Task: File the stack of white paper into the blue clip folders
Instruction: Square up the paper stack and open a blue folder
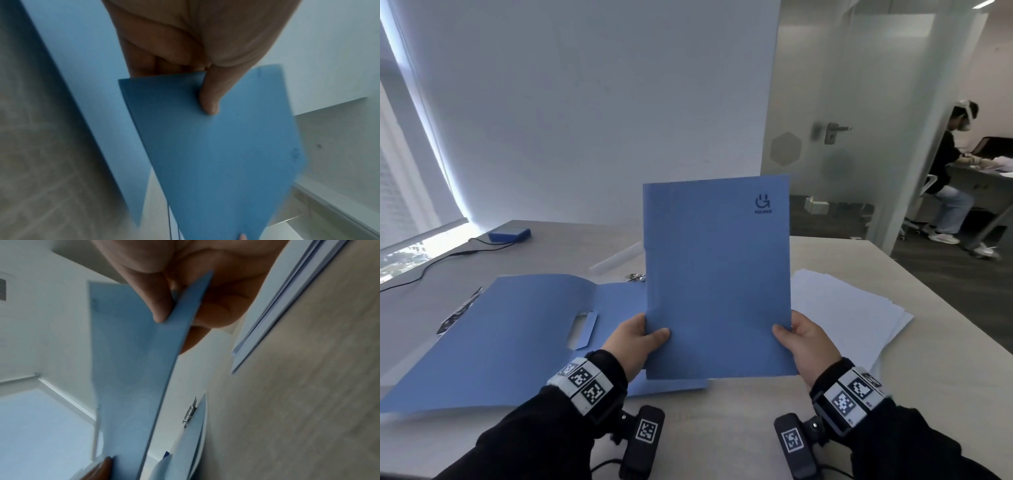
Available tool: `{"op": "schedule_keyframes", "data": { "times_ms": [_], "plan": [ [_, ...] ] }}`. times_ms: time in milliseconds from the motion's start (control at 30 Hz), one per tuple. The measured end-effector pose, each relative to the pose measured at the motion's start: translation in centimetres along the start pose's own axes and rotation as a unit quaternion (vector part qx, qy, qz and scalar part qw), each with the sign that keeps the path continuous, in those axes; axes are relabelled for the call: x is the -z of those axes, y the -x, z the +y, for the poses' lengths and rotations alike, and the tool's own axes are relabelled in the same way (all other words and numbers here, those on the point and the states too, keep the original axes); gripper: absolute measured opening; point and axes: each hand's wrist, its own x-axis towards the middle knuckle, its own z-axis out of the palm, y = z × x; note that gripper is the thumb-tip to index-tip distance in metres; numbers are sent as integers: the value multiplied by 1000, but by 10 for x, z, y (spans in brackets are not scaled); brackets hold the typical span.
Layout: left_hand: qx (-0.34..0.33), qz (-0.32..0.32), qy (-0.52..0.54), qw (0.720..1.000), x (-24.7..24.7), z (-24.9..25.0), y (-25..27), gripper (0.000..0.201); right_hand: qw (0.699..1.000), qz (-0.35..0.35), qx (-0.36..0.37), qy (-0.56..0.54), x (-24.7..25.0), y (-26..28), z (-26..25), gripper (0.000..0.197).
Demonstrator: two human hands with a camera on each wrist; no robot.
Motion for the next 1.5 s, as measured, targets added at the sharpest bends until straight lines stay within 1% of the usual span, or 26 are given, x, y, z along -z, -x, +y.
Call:
{"op": "schedule_keyframes", "data": {
  "times_ms": [67, 100, 167, 200, 300, 333, 367, 433, 500, 533, 633, 733, 767, 800, 833, 867, 900, 933, 967, 1000, 1100, 1167, 1266, 1366, 1433, 1500],
  "plan": [
    [19, -9, -40, 999, 4, 6, 1, 15, 1000, 14, 13, 5, 2, 0, -3, 30],
    [7, 9, -91, 996, 7, 9, 1, 16, 1000, 24, 16, 7, 3, -1, -3, 31],
    [-40, 87, -190, 977, 14, 15, 0, 18, 999, 38, 15, 11, 5, 0, -3, 32],
    [-72, 127, -218, 965, 18, 19, 0, 17, 999, 40, 15, 13, 6, 0, -3, 33],
    [-145, 211, -259, 931, 32, 33, -1, 9, 999, 31, 20, 24, 7, 3, -5, 34],
    [-152, 232, -283, 918, 37, 36, -3, 11, 999, 26, 23, 32, 7, 4, -6, 34],
    [-150, 244, -316, 905, 40, 39, -3, 18, 999, 22, 25, 39, 6, 5, -8, 34],
    [-104, 225, -387, 888, 45, 43, -7, 40, 999, 12, 27, 42, 5, 7, -10, 34],
    [-53, 183, -408, 893, 45, 46, -10, 49, 999, 6, 25, 35, 3, 9, -11, 33],
    [-44, 170, -403, 898, 45, 46, -11, 48, 999, 2, 26, 32, 2, 9, -10, 33],
    [-56, 144, -378, 913, 43, 49, -9, 31, 999, -2, 37, 39, 2, 12, -13, 33],
    [-45, 135, -387, 911, 44, 50, -7, 39, 998, -6, 43, 55, 4, 13, -14, 34],
    [-40, 131, -373, 918, 44, 49, -8, 40, 998, -7, 42, 54, 4, 13, -14, 34],
    [-31, 123, -339, 932, 41, 48, -7, 39, 998, -7, 40, 51, 3, 13, -14, 35],
    [-17, 111, -278, 954, 37, 46, -6, 38, 998, -7, 37, 47, 3, 12, -13, 35],
    [5, 95, -187, 978, 32, 43, -5, 35, 998, -8, 35, 44, 2, 12, -12, 34],
    [33, 80, -79, 993, 25, 42, -3, 31, 999, -10, 32, 40, 0, 12, -10, 34],
    [56, 76, 25, 995, 19, 41, -1, 26, 999, -11, 29, 35, -2, 11, -8, 34],
    [70, 84, 102, 989, 13, 40, 1, 22, 999, -13, 24, 29, -4, 10, -7, 33],
    [72, 97, 139, 983, 9, 37, 1, 20, 999, -14, 18, 22, -6, 9, -4, 33],
    [53, 100, 171, 979, 0, 30, -1, 21, 1000, -21, -2, 4, -10, 9, 1, 33],
    [41, 102, 152, 982, 0, 27, -4, 25, 999, -27, -14, -13, -11, 9, 2, 31],
    [32, 109, 140, 984, 4, 27, -10, 23, 998, -38, -41, -35, -9, 11, -5, 16],
    [21, 108, 165, 980, 8, 29, -15, 17, 997, -46, -63, 27, 0, 12, -12, 11],
    [15, 92, 182, 979, 10, 29, -19, 17, 996, -62, -51, 41, 6, 7, -11, 18],
    [33, 68, 187, 979, 10, 30, -20, 22, 997, -51, -54, 3, 9, 2, -8, 23]
  ]
}}
